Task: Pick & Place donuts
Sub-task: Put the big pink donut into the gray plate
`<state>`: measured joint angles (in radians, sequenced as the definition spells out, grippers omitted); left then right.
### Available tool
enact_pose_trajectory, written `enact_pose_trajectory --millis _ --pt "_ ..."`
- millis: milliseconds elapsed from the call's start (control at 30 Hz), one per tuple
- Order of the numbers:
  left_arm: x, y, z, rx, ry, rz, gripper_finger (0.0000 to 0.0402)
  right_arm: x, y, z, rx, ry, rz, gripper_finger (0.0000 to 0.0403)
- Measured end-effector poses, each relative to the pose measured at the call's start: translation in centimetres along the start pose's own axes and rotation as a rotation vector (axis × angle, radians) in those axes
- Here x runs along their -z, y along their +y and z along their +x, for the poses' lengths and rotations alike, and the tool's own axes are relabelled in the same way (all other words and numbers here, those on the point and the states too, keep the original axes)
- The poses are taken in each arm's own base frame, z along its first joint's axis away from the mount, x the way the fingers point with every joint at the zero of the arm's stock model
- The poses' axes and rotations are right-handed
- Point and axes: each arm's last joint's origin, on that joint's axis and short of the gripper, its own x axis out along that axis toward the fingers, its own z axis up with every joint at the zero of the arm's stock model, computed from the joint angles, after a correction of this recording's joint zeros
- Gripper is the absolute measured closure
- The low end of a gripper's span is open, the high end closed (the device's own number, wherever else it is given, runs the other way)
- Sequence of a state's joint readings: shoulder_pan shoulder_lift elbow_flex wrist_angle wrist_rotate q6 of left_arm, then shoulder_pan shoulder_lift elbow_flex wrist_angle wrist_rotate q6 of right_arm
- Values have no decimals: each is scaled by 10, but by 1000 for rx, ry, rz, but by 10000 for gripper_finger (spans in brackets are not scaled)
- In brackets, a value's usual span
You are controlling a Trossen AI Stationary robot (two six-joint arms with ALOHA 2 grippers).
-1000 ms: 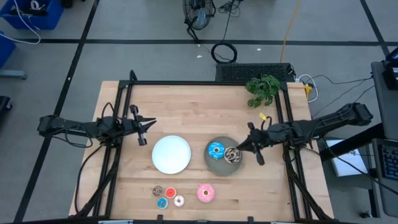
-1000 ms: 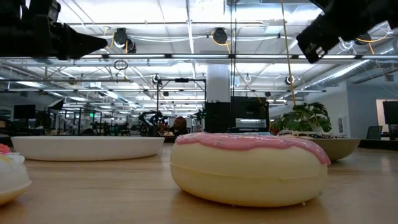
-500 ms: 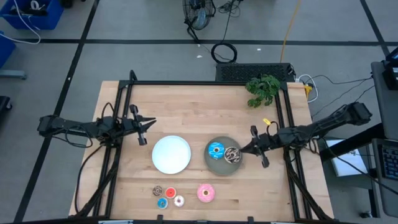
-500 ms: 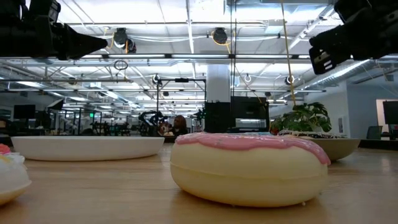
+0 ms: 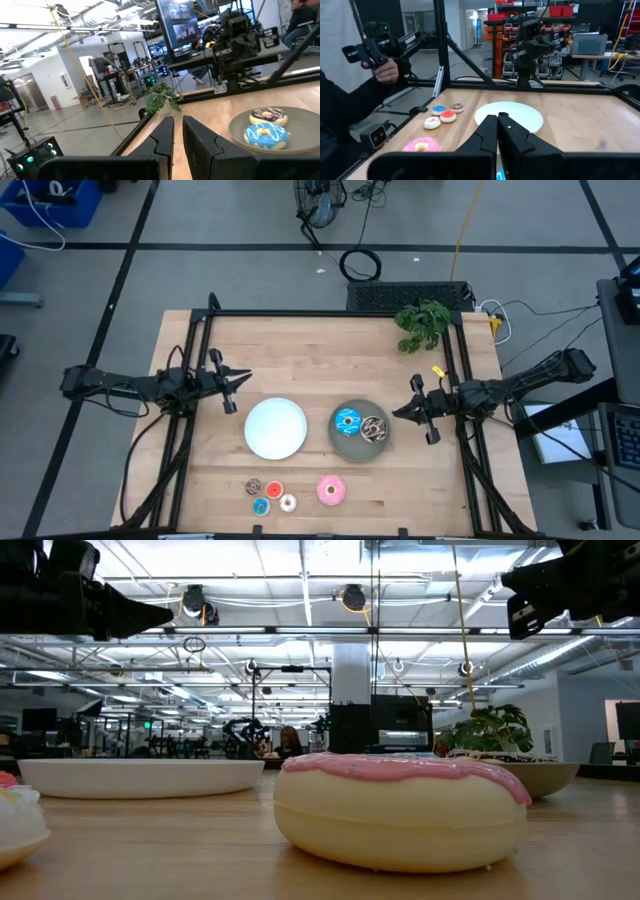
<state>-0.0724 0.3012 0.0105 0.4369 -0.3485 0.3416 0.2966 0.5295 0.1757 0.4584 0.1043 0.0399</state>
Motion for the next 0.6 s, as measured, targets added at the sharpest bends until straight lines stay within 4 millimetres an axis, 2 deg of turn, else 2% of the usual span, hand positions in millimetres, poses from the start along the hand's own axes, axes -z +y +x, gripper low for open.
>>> enact_pose_trajectory --millis 133,333,433,600 --pt "-2 1 0 -30 -13 -11 355 3 0 0 0 21 -6 402" --pt "-3 2 0 -32 -20 -15 355 22 -1 -6 0 4 -19 403" --pt "-3 2 0 -31 -20 -15 355 17 -1 -6 -3 -64 -3 403" --pt "-3 2 0 -30 -21 -15 355 16 -1 -7 -4 -82 8 403"
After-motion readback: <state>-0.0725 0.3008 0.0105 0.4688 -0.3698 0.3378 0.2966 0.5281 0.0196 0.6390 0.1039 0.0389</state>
